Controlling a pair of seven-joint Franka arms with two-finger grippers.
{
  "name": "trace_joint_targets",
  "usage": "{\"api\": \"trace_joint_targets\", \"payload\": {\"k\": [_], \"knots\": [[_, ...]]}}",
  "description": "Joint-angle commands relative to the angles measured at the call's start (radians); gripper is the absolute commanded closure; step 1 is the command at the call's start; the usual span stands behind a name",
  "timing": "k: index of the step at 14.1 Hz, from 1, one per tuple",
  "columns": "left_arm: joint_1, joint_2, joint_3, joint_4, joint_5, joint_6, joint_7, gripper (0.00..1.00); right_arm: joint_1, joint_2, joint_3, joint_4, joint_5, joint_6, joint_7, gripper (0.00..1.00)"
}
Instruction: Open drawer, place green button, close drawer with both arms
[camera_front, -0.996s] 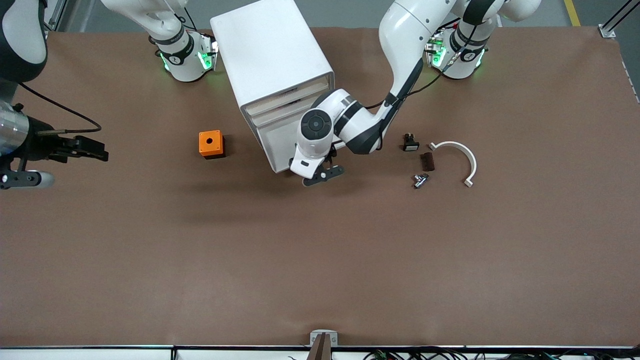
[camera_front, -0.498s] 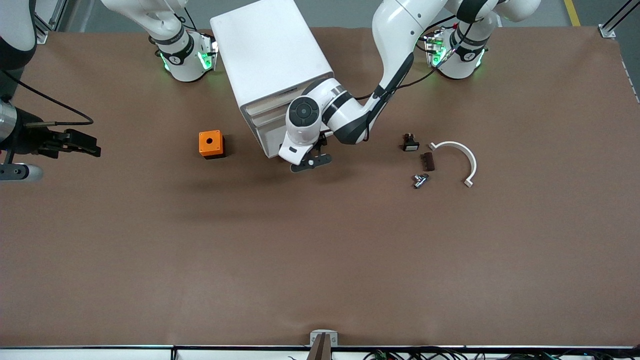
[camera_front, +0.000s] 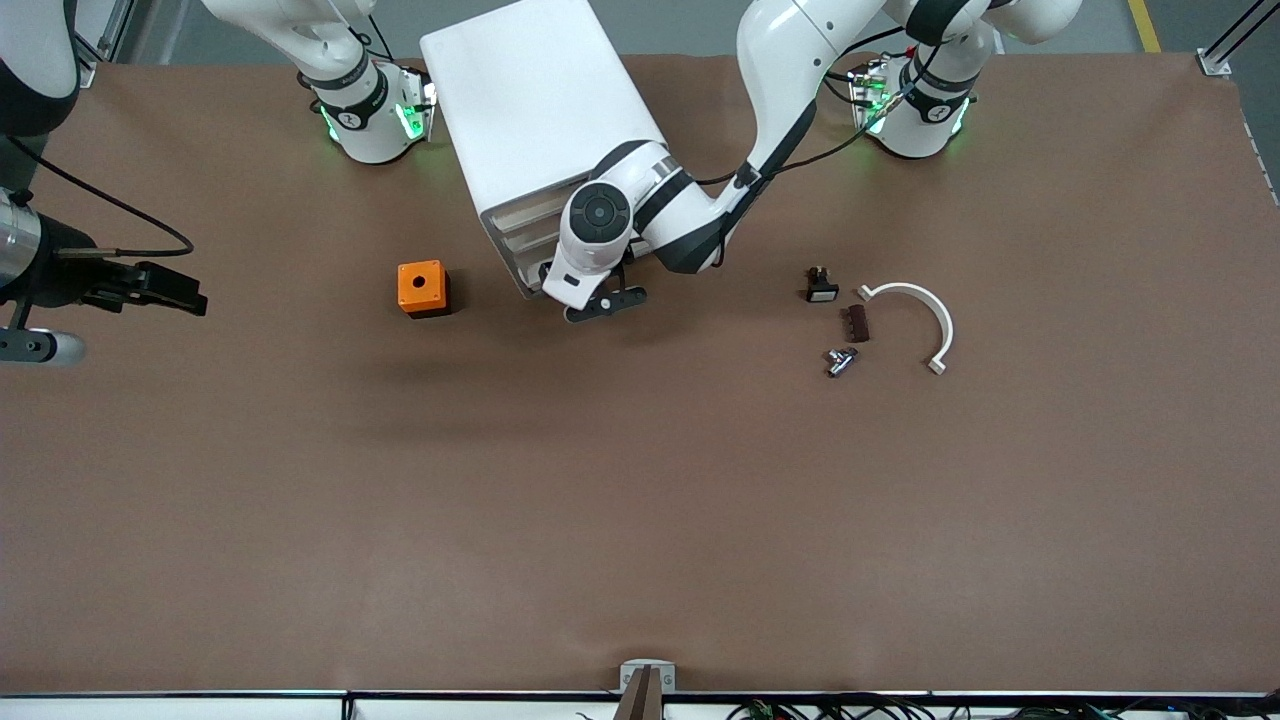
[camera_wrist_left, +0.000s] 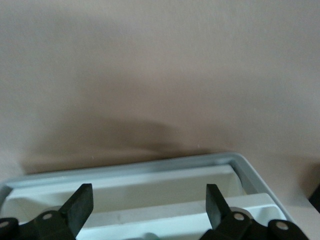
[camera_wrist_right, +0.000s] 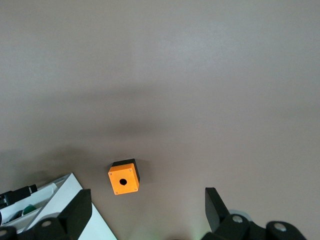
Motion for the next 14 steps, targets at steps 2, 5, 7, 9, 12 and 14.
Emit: {"api": "trace_joint_targets", "payload": {"k": [2, 5, 7, 9, 12, 14], "knots": [[-0.005, -0.029, -0.022, -0.032, -0.071, 0.004, -0.005, 0.01, -0.011, -0.087, 0.013, -0.043, 0.002, 0.002, 0.004, 0.0], [-0.005, -0.029, -0.025, -0.032, -0.08, 0.006, -0.005, 0.01, -0.008, -0.192, 0.013, -0.136, 0.002, 0.04, -0.027, 0.0], [-0.007, -0.029, -0.025, -0.032, -0.081, 0.006, -0.005, 0.01, -0.011, -0.246, 0.012, -0.179, 0.0, 0.06, -0.04, 0.0], [-0.007, -0.028, -0.025, -0.032, -0.083, 0.006, -0.005, 0.01, -0.016, -0.271, 0.006, -0.186, -0.007, 0.057, -0.114, 0.0], [-0.004, -0.029, -0.025, -0.032, -0.083, 0.006, -0.006, 0.01, -0.034, -0.286, 0.006, -0.215, -0.007, 0.058, -0.134, 0.0], [0.012, -0.049, -0.019, -0.027, -0.083, 0.006, -0.006, 0.01, -0.029, -0.282, 0.009, -0.219, -0.007, 0.061, -0.134, 0.0]]}}
